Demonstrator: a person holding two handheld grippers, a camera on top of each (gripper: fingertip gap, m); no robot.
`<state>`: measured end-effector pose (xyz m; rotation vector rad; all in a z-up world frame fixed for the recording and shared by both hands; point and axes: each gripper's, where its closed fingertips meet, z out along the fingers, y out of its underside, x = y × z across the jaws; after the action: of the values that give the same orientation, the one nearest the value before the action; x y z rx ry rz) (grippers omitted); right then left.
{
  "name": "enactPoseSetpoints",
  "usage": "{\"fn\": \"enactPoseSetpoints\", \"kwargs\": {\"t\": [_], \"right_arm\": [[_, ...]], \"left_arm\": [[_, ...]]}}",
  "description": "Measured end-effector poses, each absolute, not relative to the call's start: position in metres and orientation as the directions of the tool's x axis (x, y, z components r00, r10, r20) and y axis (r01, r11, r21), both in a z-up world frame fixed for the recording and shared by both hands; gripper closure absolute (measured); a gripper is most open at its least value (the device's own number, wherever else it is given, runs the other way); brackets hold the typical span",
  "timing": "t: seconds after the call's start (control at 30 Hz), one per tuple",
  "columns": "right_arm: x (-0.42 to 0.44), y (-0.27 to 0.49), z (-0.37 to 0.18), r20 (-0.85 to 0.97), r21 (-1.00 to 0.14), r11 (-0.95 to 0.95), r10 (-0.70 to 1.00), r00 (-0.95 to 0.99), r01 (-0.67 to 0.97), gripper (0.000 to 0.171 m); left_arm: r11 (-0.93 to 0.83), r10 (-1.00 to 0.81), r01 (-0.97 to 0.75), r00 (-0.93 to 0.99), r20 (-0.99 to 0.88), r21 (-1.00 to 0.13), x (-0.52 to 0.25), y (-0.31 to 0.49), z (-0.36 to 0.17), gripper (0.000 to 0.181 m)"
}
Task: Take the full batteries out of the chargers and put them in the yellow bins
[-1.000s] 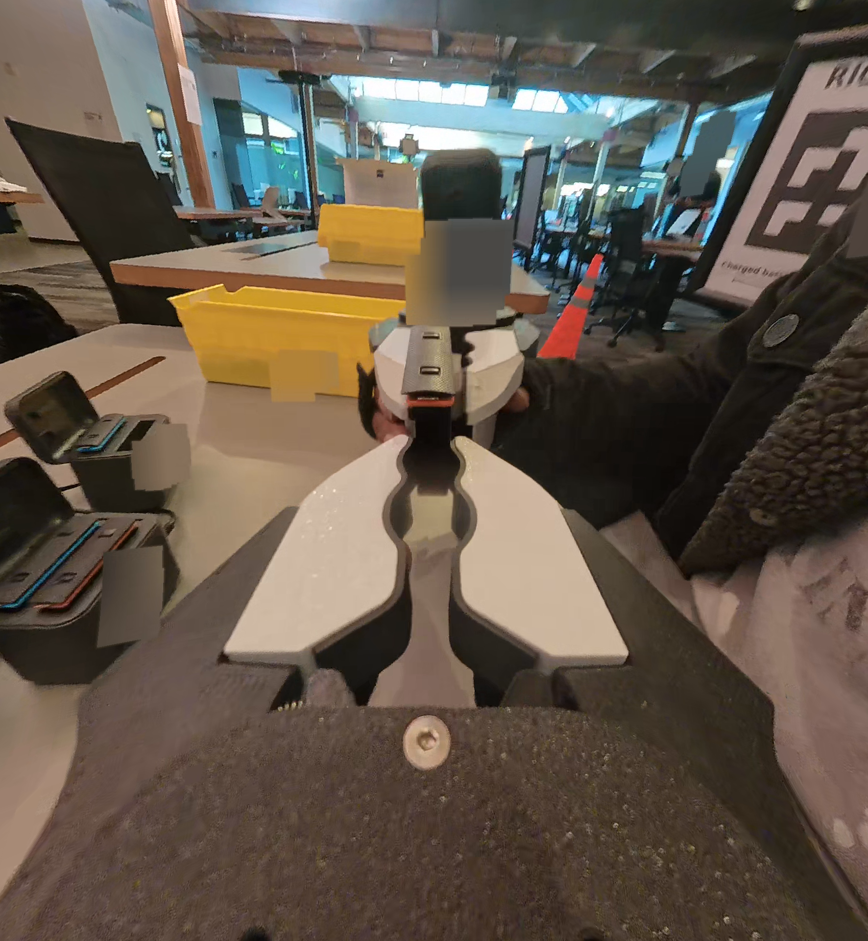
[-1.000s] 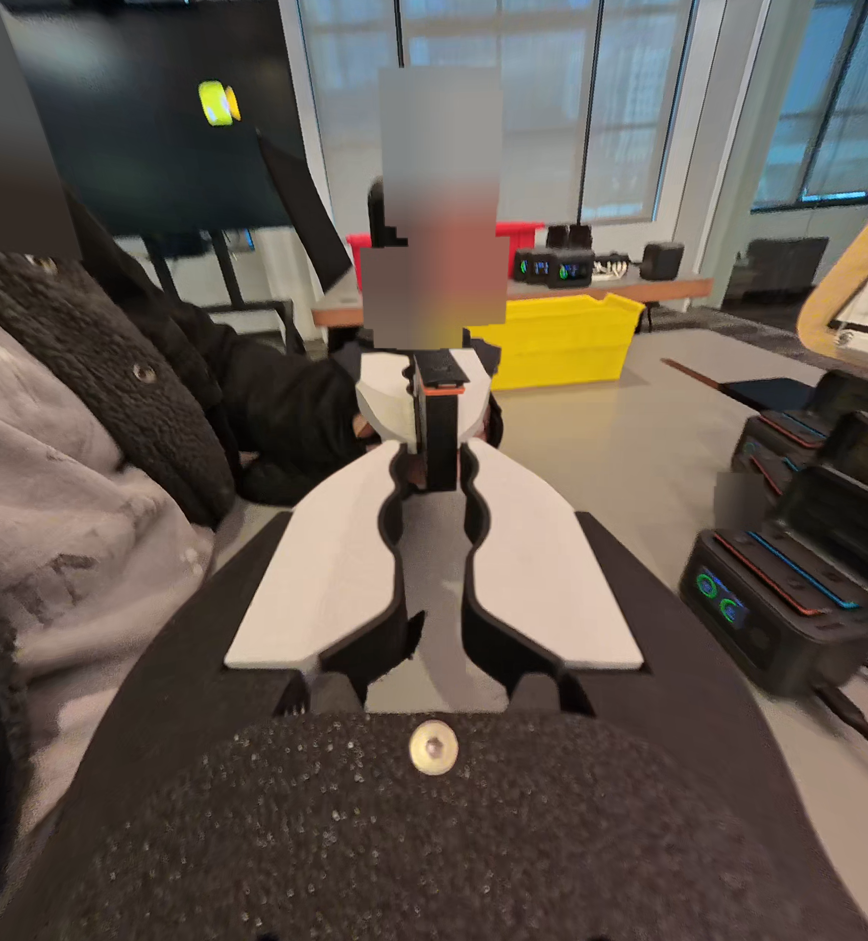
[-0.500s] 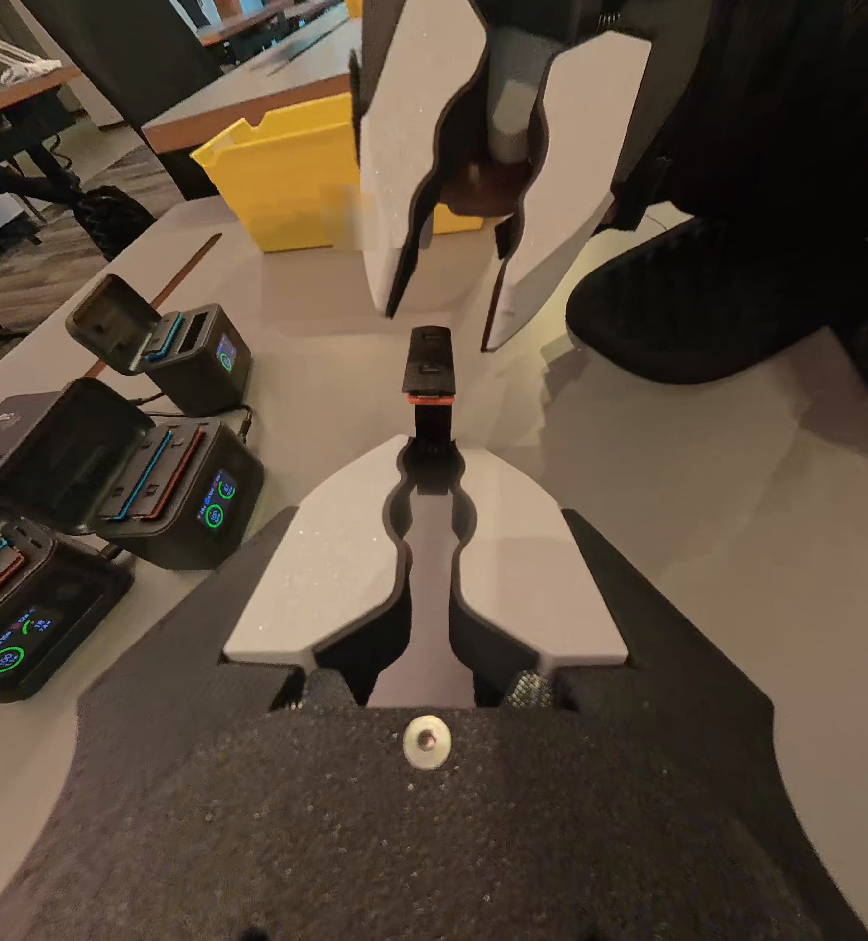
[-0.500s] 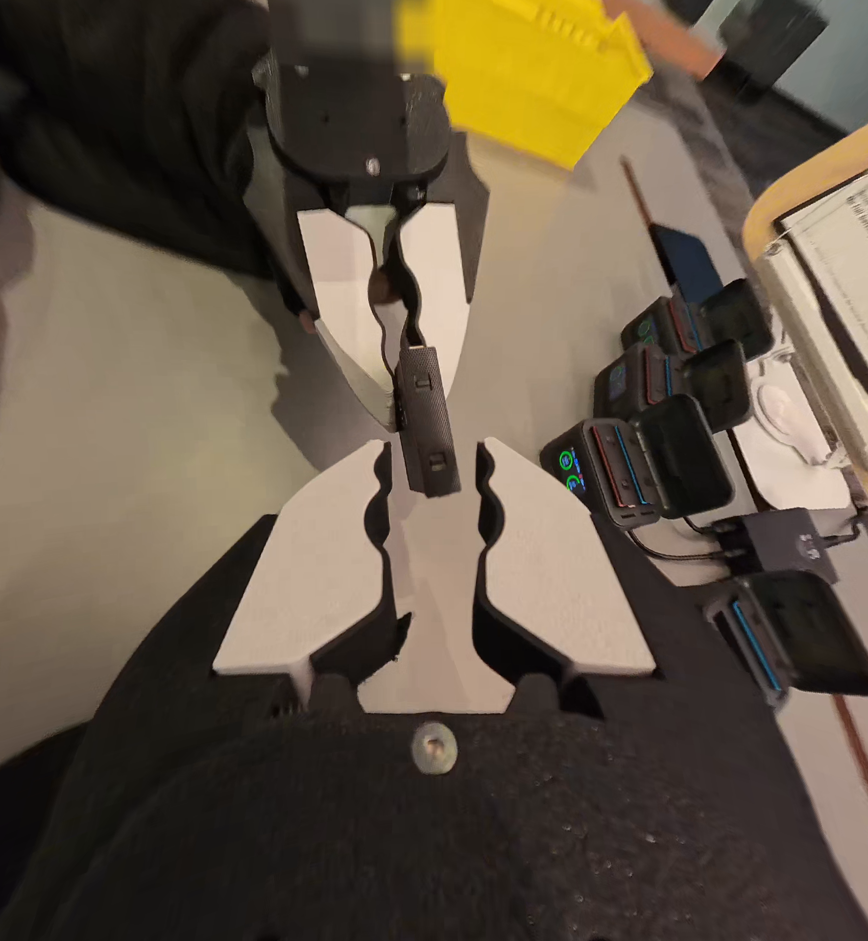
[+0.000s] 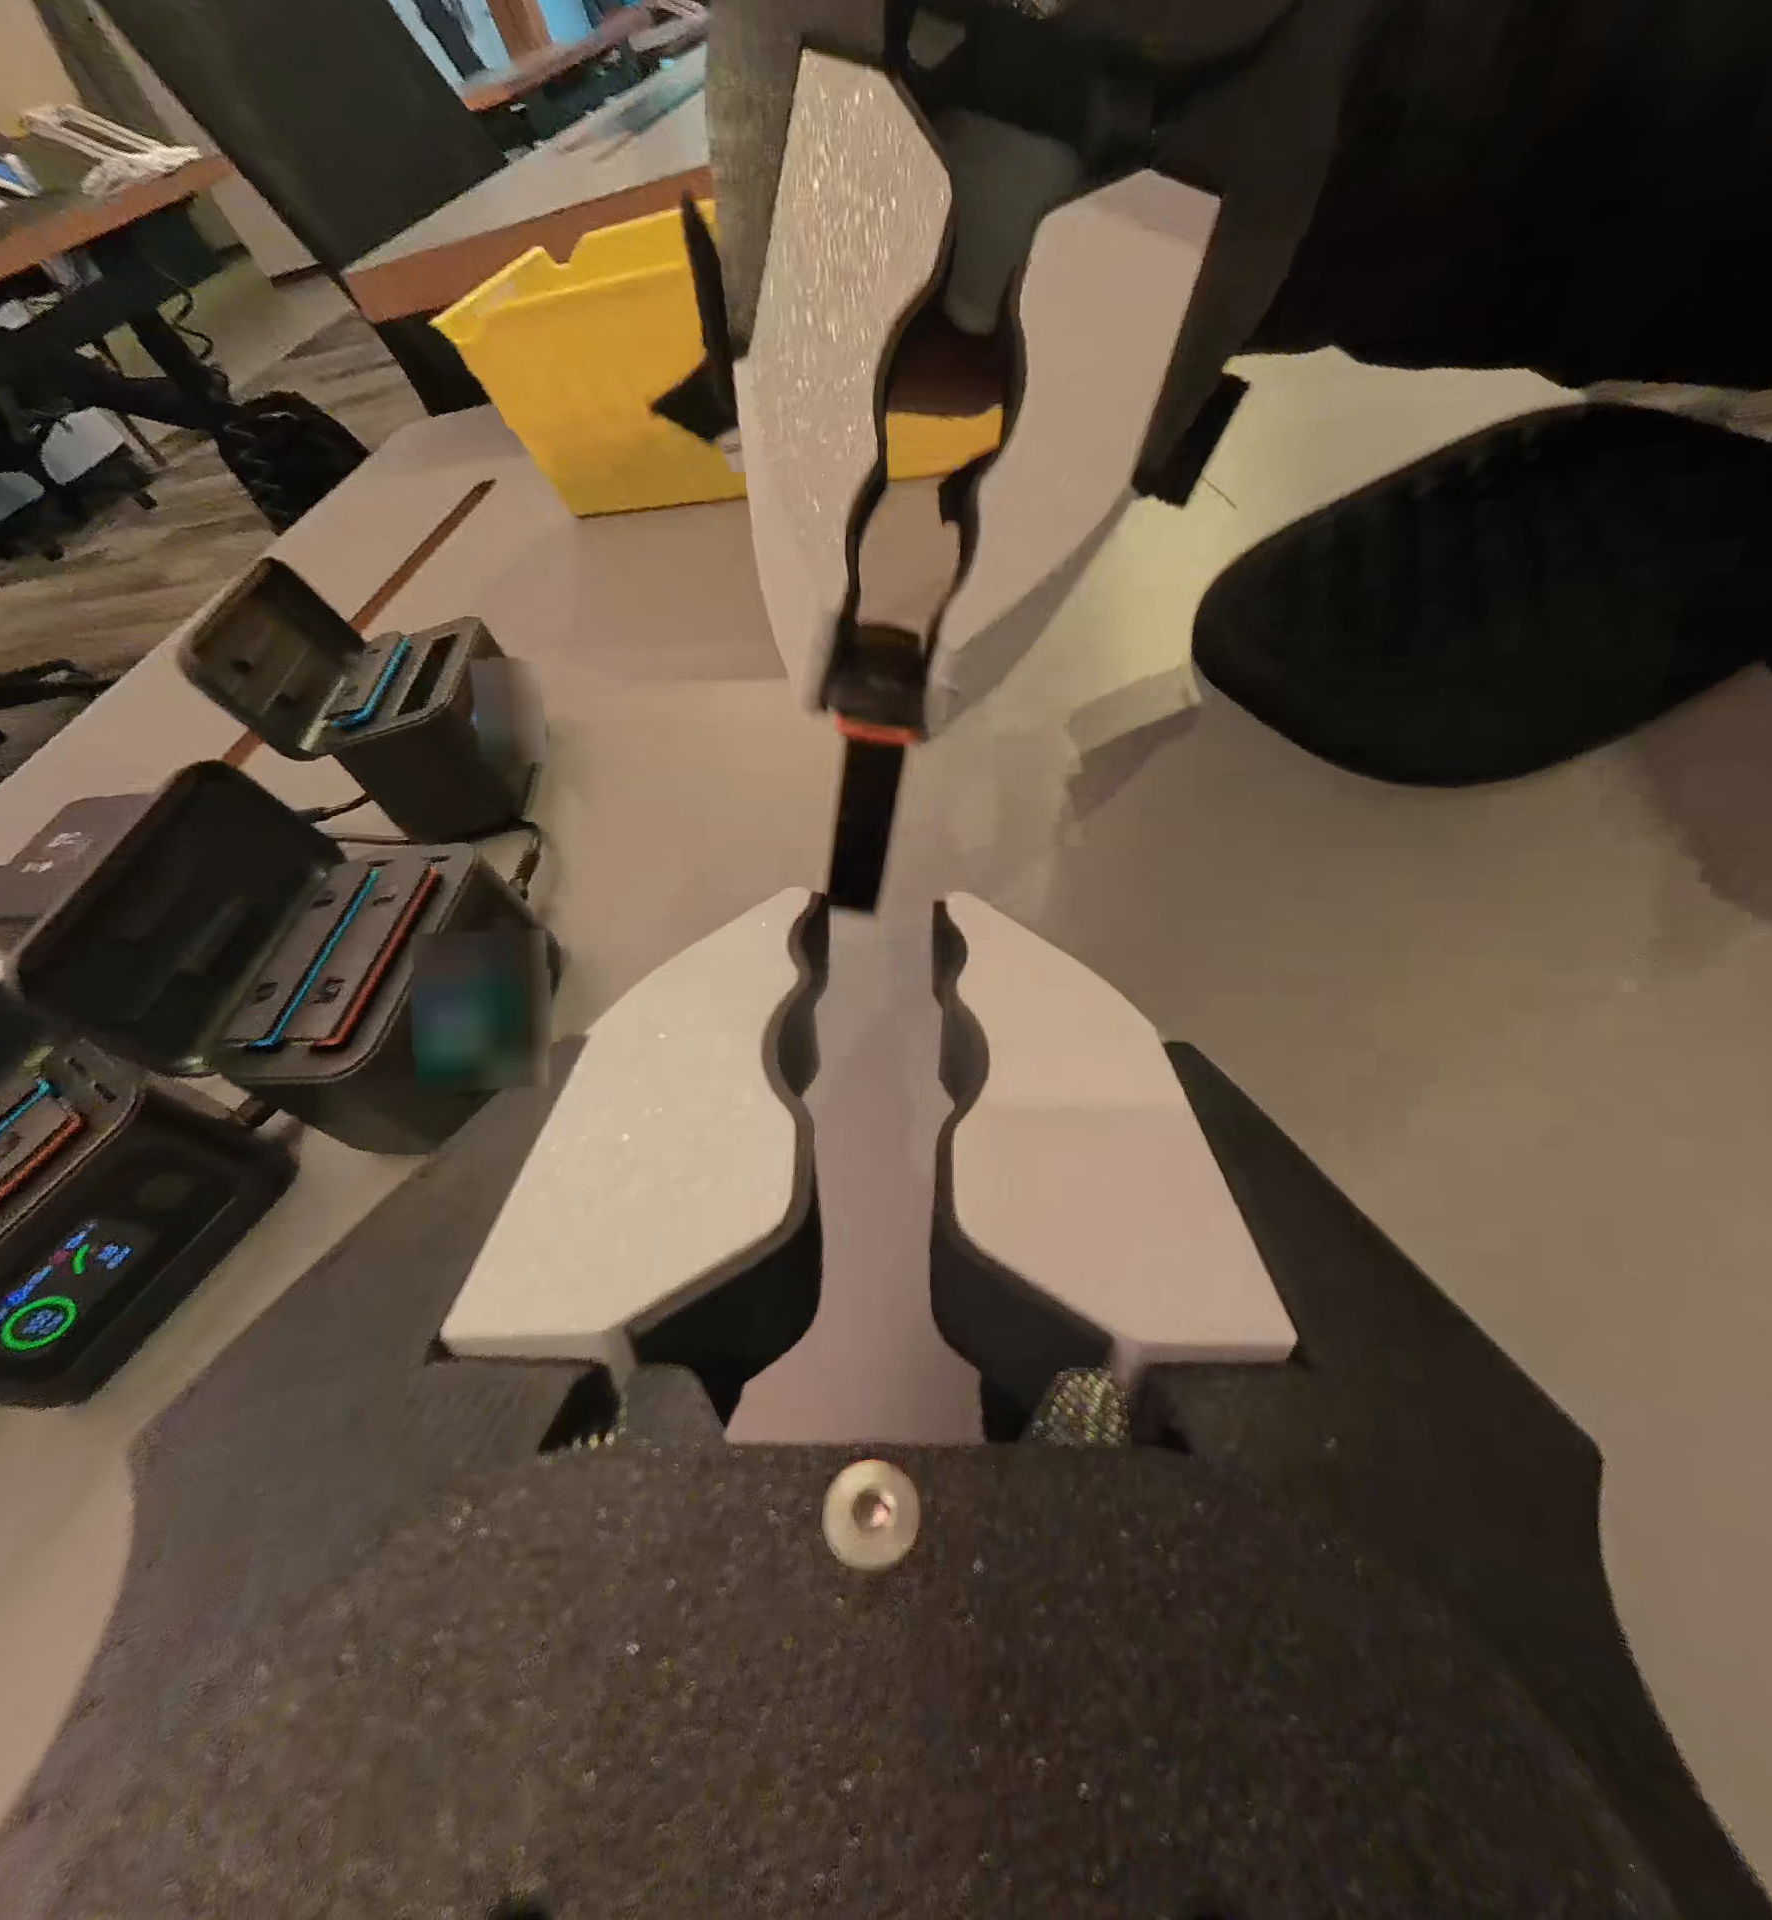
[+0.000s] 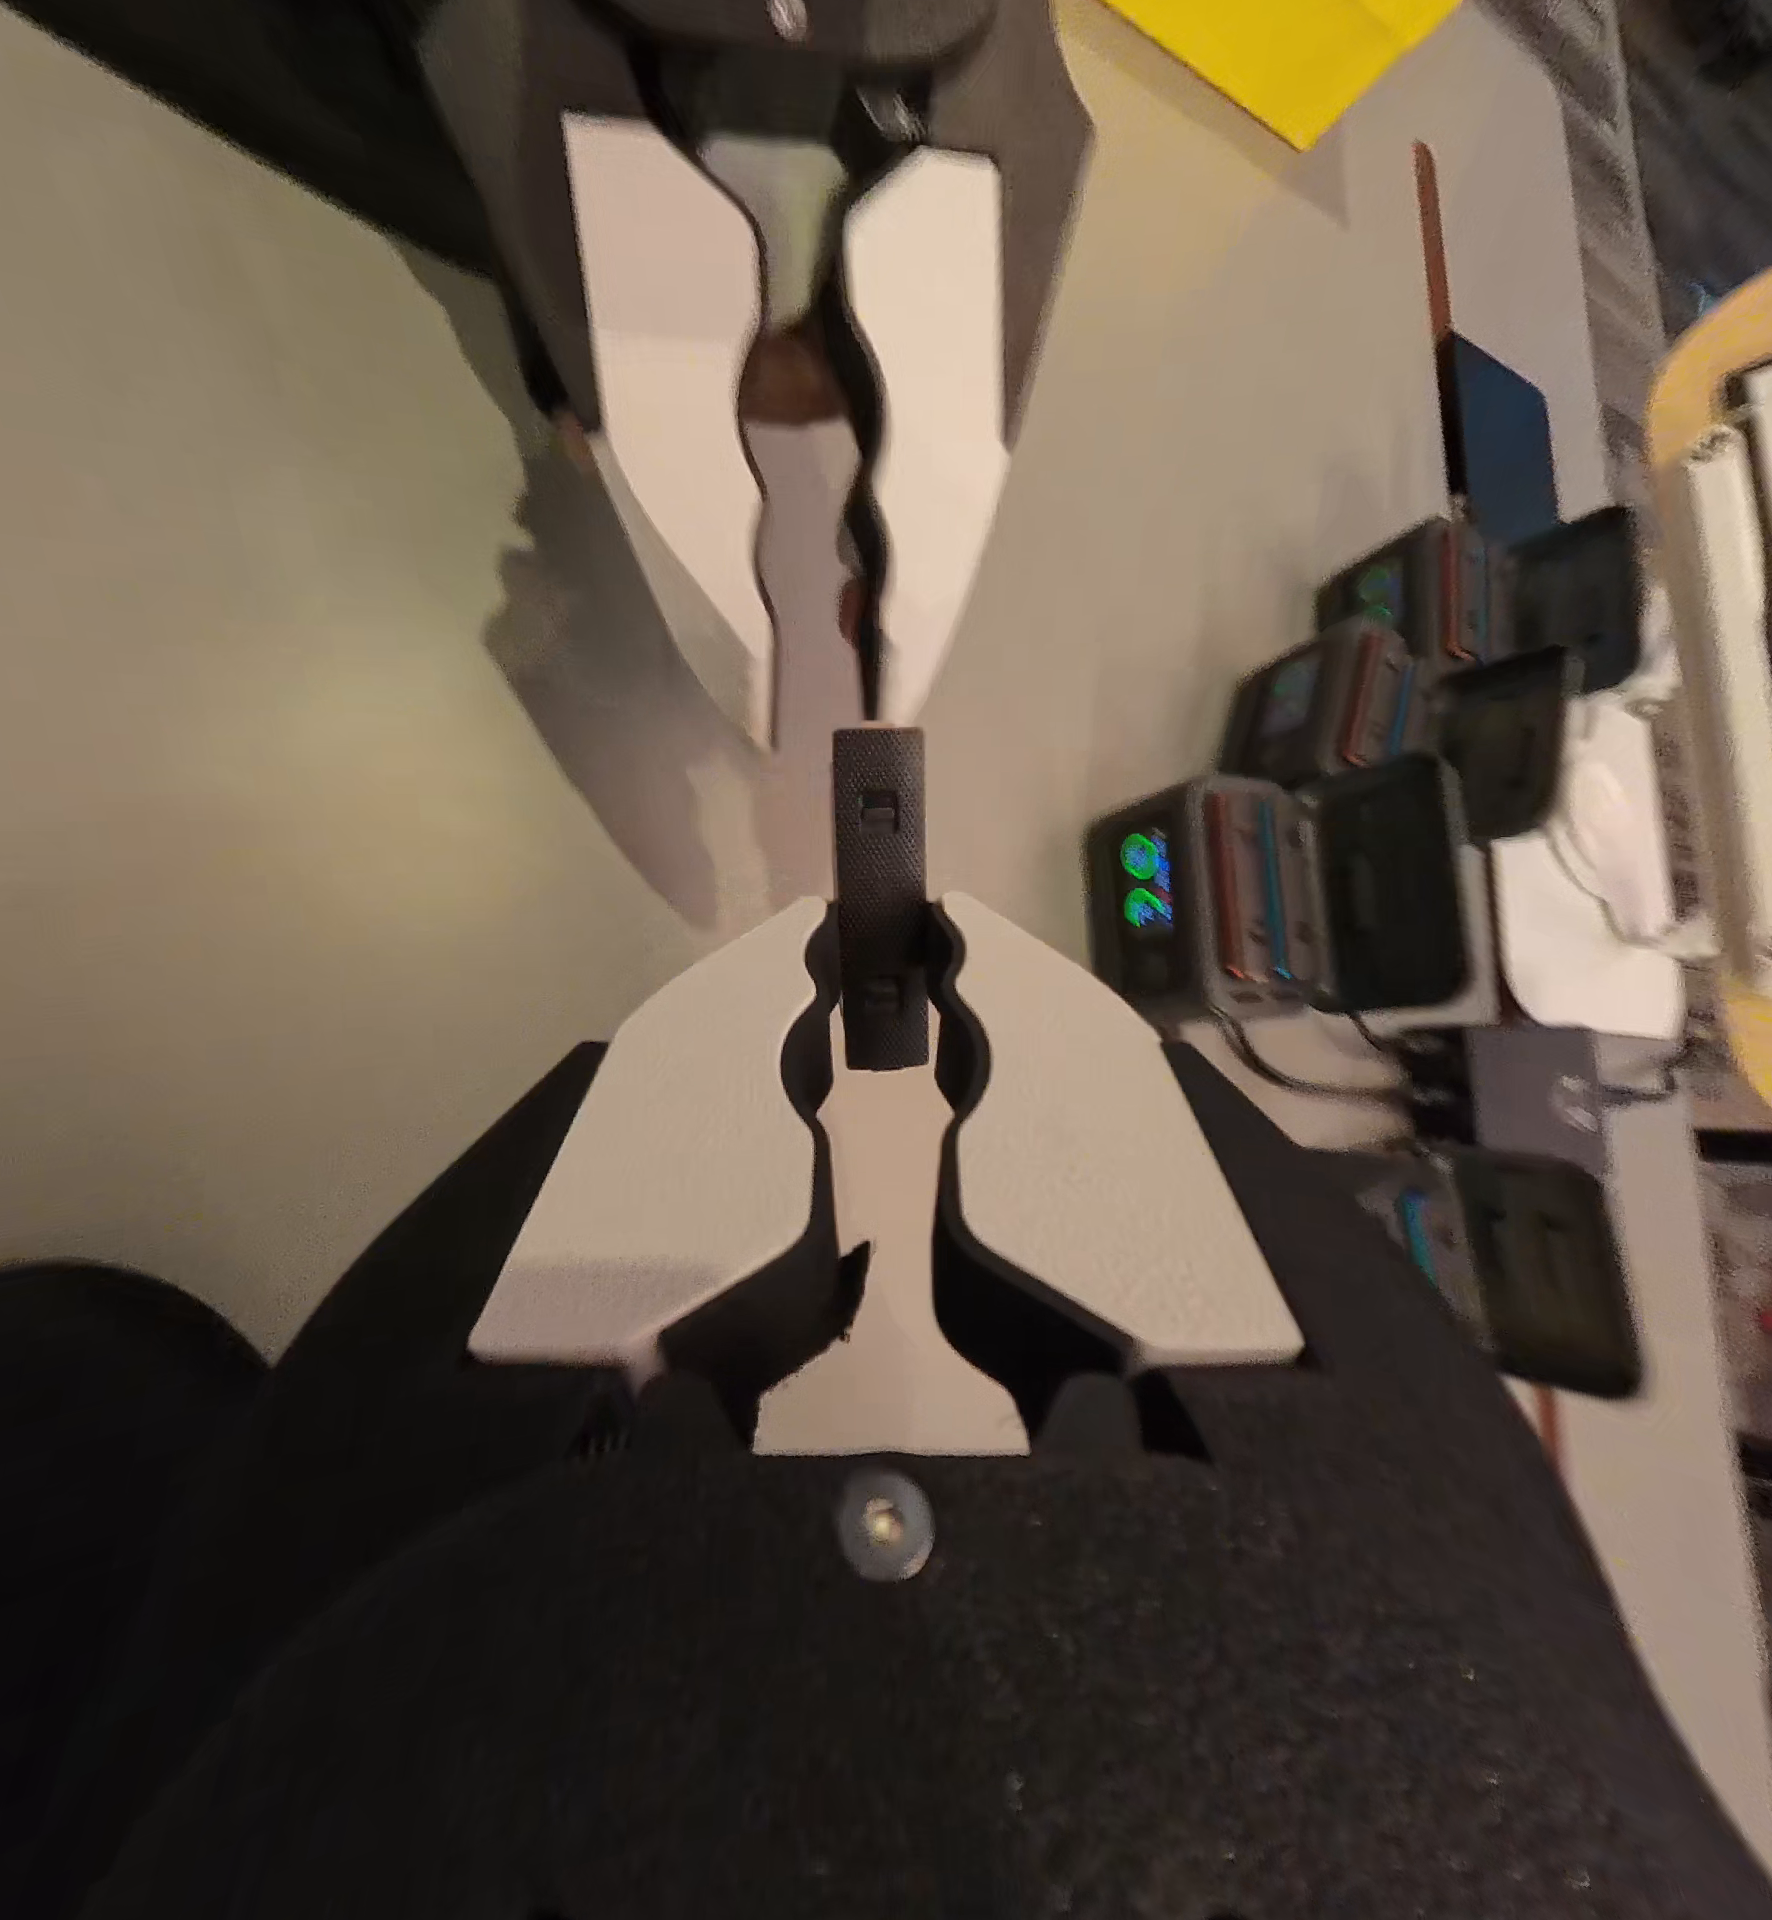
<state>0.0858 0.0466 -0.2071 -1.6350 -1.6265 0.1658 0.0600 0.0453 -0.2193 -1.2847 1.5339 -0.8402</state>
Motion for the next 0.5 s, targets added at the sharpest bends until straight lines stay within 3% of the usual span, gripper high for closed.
{"fn": "enactPoseSetpoints", "kwargs": {"t": [0.33,0.5], "right_arm": [[0.201,0.163,-0.171,0.541,-0.376,0.133,0.835,0.101,0.917,0.156],[0.222,0.203,-0.183,0.478,-0.325,0.114,0.876,0.059,0.939,0.156]], "left_arm": [[0.131,-0.984,-0.308,0.074,-0.160,-0.942,0.056,0.061,-0.216,0.170],[0.146,-0.983,-0.335,0.060,-0.175,-0.931,0.057,0.060,-0.225,0.172]]}}
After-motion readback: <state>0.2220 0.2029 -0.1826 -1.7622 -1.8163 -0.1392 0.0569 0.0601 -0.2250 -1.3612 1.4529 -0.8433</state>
